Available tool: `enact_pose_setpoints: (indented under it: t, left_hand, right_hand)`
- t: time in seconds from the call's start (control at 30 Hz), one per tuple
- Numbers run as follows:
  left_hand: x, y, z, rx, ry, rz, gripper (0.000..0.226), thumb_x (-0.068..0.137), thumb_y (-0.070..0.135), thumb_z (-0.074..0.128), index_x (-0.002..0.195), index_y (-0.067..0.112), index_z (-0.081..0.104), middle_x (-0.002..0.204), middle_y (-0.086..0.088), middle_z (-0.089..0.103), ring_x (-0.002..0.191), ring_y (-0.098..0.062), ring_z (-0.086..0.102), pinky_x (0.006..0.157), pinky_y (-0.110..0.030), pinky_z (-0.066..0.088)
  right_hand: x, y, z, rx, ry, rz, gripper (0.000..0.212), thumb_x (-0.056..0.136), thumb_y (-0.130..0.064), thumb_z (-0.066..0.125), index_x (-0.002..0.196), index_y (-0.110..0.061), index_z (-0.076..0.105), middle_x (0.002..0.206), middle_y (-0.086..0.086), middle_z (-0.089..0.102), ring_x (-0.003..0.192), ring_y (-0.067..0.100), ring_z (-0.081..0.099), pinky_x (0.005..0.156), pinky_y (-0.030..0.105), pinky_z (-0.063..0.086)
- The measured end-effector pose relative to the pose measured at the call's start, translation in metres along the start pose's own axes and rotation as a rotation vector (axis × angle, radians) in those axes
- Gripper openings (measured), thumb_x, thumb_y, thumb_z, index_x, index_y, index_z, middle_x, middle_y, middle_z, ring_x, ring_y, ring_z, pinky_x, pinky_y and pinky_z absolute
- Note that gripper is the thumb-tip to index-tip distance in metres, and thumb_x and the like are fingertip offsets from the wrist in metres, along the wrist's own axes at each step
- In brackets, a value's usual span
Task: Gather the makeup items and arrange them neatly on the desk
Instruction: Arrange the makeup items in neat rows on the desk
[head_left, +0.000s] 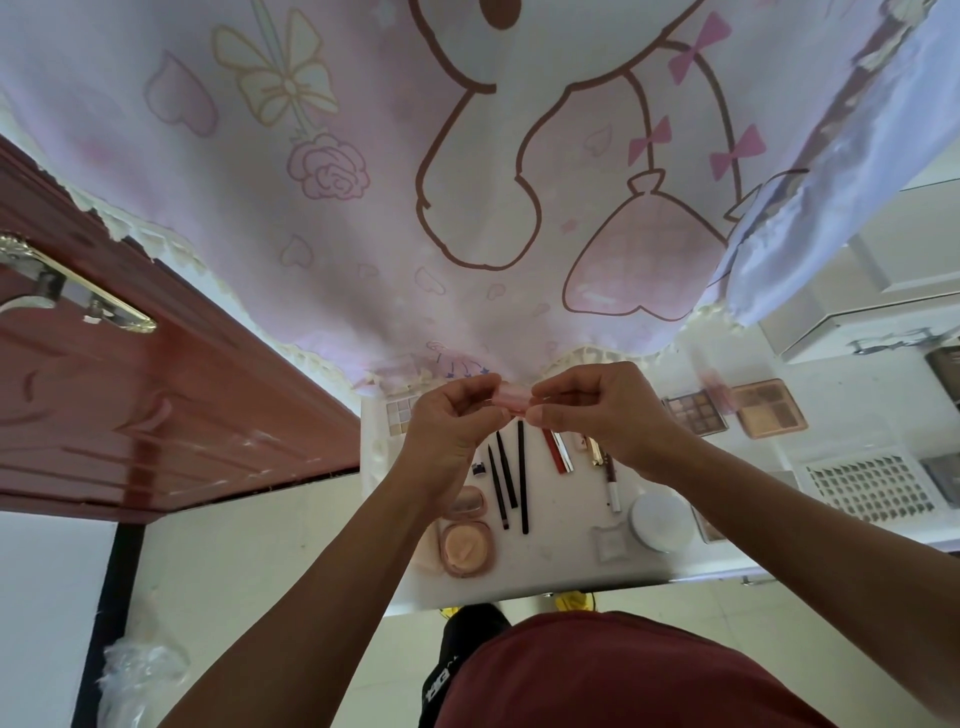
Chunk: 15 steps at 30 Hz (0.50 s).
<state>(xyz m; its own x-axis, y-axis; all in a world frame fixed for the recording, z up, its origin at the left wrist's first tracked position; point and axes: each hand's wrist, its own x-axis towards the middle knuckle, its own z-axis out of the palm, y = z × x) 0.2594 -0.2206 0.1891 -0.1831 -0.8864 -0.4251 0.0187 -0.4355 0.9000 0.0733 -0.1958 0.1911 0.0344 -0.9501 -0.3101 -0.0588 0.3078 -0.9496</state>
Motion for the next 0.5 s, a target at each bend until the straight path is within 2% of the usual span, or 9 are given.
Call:
enact_pose_setpoints:
  t: [0.07,0.2,0.3,0.4,0.5]
  left_hand:
    - [-0.0013,-0.0008,0.001,-0.027,0.008,-0.013,0.039,0.075,-0.006,0.069,0.111,0.008,0.065,0.1,-0.011,0.072,0.097,-0.025,0.067,0.1,-0.042,0.048]
    - [-0.0053,0.0005,0.0025,-0.081,-0.007,-0.028,0.036,0.083,-0.015,0.058,0.113,0.005,0.062,0.1,-0.011,0.07,0.094,-0.023,0.067,0.103,-0.043,0.046]
    - [-0.0062,0.0004,0.0025,-0.08,-0.011,-0.02,0.034,0.083,-0.009,0.062,0.111,0.009,0.064,0.106,-0.013,0.07,0.1,-0.025,0.066,0.104,-0.044,0.046]
    - [-0.0064,0.0001,0.0041,-0.055,0.001,-0.004,0.034,0.076,0.003,0.068,0.109,0.013,0.065,0.111,-0.015,0.069,0.107,-0.027,0.066,0.103,-0.042,0.048]
    - [-0.0053,-0.0002,0.0034,-0.018,-0.011,0.015,0.036,0.074,0.009,0.072,0.109,0.014,0.065,0.112,-0.015,0.069,0.108,-0.028,0.065,0.103,-0.045,0.047]
  right_hand:
    - [-0.0011,0.0008,0.0019,-0.017,0.019,-0.013,0.028,0.068,-0.012,0.086,0.093,-0.012,0.075,0.082,0.002,0.076,0.077,0.011,0.073,0.068,0.015,0.052]
    - [-0.0025,-0.0001,0.0029,-0.057,0.034,-0.043,0.025,0.067,-0.014,0.088,0.089,-0.018,0.076,0.08,0.0,0.076,0.075,0.006,0.07,0.068,0.015,0.053]
    - [-0.0027,-0.0016,0.0027,-0.071,0.039,-0.056,0.023,0.067,-0.016,0.088,0.086,-0.021,0.076,0.08,-0.002,0.076,0.075,0.006,0.07,0.068,0.014,0.052]
    - [-0.0022,-0.0019,0.0027,-0.059,0.037,-0.061,0.021,0.067,-0.016,0.087,0.085,-0.02,0.077,0.083,0.002,0.076,0.078,0.012,0.071,0.072,0.018,0.056]
    - [-0.0023,-0.0016,0.0025,-0.072,0.025,-0.054,0.023,0.068,-0.015,0.087,0.089,-0.017,0.077,0.084,0.006,0.076,0.078,0.015,0.071,0.073,0.02,0.056]
